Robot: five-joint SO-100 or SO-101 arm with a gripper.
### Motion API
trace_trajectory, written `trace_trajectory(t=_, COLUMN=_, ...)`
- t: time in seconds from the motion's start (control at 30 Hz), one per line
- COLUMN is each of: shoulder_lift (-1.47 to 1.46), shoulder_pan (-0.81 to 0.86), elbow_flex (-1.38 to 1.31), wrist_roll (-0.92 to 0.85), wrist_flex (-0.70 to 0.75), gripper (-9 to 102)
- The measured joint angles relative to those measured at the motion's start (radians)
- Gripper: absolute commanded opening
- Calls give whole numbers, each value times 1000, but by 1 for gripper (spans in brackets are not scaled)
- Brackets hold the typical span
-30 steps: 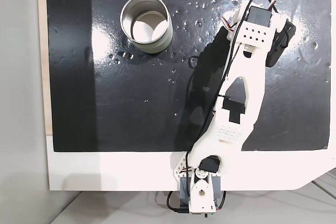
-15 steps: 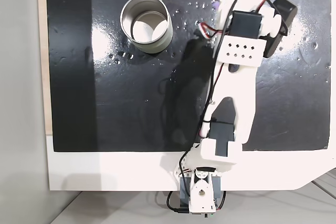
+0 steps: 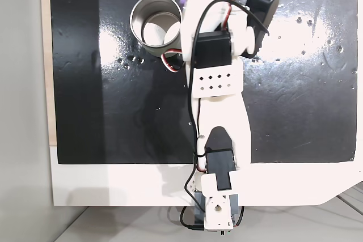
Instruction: Grasp a pengrip and put it in the cup.
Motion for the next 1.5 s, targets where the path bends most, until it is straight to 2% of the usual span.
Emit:
trace_trajectory(t=0.4, shoulder_lift=-2, shoulder_pan=-206, elbow_flex=3, wrist_roll=14, wrist_flex=-78, gripper=0)
trace_trajectory(t=0.73, shoulder_lift=-2, shoulder_pan=-204, elbow_flex=8, wrist_roll=6, wrist_flex=-78, gripper=0)
trace_trajectory(t=0.77, shoulder_lift=-2, shoulder_pan=-202, elbow_flex=8, wrist_roll=6, wrist_flex=-78, gripper=1)
trace_trajectory(t=0.93, shoulder_lift=-2, shoulder_pan=-186, elbow_flex=11, wrist_roll=6, wrist_flex=-74, gripper=21)
trace_trajectory(t=1.0, shoulder_lift=-2, shoulder_pan=-186, elbow_flex=11, wrist_roll=6, wrist_flex=-61, gripper=26)
trace_trajectory(t=1.5, shoulder_lift=-2, shoulder_pan=-195, elbow_flex=18, wrist_roll=6, wrist_flex=-38, gripper=28)
